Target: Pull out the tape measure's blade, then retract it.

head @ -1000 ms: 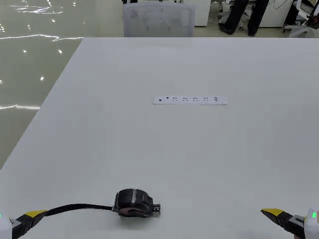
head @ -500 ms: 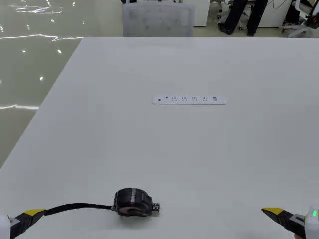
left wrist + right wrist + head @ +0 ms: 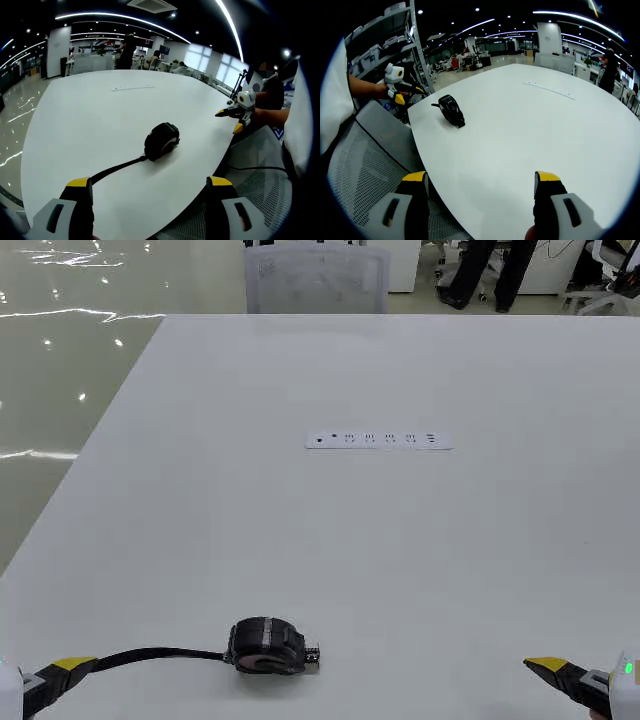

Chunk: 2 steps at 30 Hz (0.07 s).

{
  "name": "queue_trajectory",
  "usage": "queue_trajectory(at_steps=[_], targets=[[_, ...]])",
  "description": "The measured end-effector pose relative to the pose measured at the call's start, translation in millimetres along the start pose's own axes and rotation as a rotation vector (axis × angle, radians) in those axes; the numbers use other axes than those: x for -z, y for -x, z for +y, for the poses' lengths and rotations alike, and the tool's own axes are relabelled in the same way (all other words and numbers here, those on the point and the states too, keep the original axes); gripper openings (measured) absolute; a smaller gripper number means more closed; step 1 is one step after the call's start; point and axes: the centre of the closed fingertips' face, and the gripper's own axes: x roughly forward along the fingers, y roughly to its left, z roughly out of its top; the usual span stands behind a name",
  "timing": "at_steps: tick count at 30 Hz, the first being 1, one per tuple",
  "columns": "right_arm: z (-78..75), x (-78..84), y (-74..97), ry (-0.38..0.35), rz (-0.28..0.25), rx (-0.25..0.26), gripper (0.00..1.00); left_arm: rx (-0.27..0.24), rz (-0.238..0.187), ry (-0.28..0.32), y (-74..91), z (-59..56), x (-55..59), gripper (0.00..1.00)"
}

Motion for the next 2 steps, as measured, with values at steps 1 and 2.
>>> queue_trajectory(at_steps=[1,2], targets=[[0.2,-0.2,0.0,-0.001,0.000,-0.001,0.88,0.001,0.000,0.000,0.2,-0.4,0.3,0.90],[0.2,-0.2,-0.1,0.001,0.000,-0.001,0.88,0.000,-0.001,-0.001,0.1,-0.1,0.0,0.90]])
